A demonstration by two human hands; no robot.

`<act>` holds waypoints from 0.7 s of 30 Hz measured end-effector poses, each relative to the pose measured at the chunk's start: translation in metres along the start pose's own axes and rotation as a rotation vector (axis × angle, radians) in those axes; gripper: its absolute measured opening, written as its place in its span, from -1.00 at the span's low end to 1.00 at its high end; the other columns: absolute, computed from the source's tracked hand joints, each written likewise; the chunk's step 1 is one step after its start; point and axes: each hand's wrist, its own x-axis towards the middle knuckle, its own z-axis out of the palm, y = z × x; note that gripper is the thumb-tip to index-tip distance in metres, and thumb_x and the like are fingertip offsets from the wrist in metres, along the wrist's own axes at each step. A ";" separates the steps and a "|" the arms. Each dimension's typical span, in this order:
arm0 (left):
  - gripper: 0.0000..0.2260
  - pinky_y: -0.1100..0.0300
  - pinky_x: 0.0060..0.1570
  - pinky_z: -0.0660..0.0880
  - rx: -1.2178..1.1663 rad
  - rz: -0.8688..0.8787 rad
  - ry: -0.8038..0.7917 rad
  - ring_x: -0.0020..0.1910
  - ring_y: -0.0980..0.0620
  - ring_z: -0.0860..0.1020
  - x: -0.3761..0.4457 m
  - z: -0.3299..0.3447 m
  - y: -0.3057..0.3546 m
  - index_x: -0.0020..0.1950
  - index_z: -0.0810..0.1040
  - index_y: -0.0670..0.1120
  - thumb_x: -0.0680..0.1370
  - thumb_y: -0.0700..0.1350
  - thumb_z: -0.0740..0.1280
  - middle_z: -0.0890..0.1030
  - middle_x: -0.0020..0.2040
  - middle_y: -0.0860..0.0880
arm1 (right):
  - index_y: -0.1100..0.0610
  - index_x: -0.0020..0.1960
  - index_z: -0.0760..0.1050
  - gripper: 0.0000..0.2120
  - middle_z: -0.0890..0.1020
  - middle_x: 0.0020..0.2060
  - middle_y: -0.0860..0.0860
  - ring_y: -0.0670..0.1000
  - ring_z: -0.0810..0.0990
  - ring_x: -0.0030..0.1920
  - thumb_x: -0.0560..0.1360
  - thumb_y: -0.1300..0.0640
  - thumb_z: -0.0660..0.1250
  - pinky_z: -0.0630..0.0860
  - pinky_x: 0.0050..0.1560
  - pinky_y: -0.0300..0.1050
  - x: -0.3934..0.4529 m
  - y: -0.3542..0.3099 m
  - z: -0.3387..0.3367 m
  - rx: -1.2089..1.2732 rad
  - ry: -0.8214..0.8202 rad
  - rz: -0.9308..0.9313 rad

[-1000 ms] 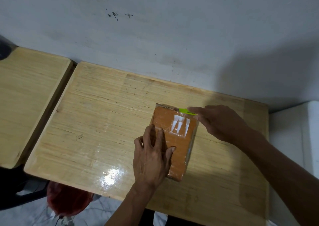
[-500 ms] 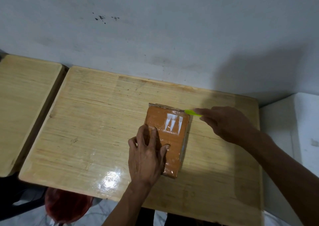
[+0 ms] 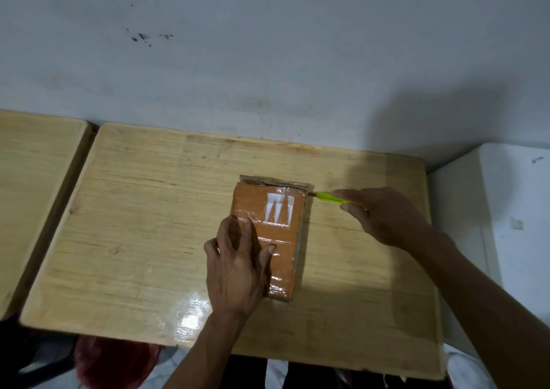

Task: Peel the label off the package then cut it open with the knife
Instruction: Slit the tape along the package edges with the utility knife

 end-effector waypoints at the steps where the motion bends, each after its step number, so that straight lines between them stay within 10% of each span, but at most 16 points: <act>1: -0.45 -0.01 0.03 0.46 0.002 0.000 0.000 0.16 -0.19 0.33 0.000 0.000 0.000 0.47 0.39 0.04 0.56 0.29 0.22 0.26 0.49 -0.13 | -0.12 0.32 0.49 -0.68 0.71 -0.08 0.04 0.12 0.64 -0.16 0.58 0.03 0.29 0.57 -0.14 0.05 -0.002 -0.001 0.001 0.019 0.019 0.013; 7: -0.44 -0.05 0.06 0.47 -0.001 0.004 0.002 0.19 -0.21 0.32 0.000 0.000 -0.002 0.47 0.39 0.05 0.55 0.31 0.20 0.25 0.50 -0.14 | -0.04 0.23 0.56 -0.74 0.65 -0.20 -0.13 -0.09 0.62 -0.25 0.55 0.01 0.34 0.50 -0.19 -0.29 -0.025 -0.032 0.011 0.332 0.240 0.257; 14: -0.39 -0.20 0.30 0.38 -0.091 -0.009 -0.069 0.43 -0.26 0.22 0.013 -0.017 0.002 0.52 0.24 0.08 0.56 0.36 0.11 0.14 0.55 -0.13 | -0.03 -0.11 0.42 -0.79 0.56 -0.32 0.05 -0.01 0.55 -0.33 0.58 -0.13 0.21 0.56 -0.29 0.09 -0.066 -0.124 0.064 0.778 0.269 0.668; 21: -0.42 -0.25 0.51 0.13 0.020 0.291 -0.179 0.61 -0.18 -0.04 0.087 -0.040 0.007 0.61 0.05 0.09 0.64 0.25 0.08 0.03 0.64 -0.07 | 0.05 -0.02 0.46 -0.84 0.49 -0.20 0.05 -0.15 0.44 -0.22 0.60 -0.03 0.20 0.27 -0.30 -0.41 -0.099 -0.195 0.107 0.702 0.464 0.906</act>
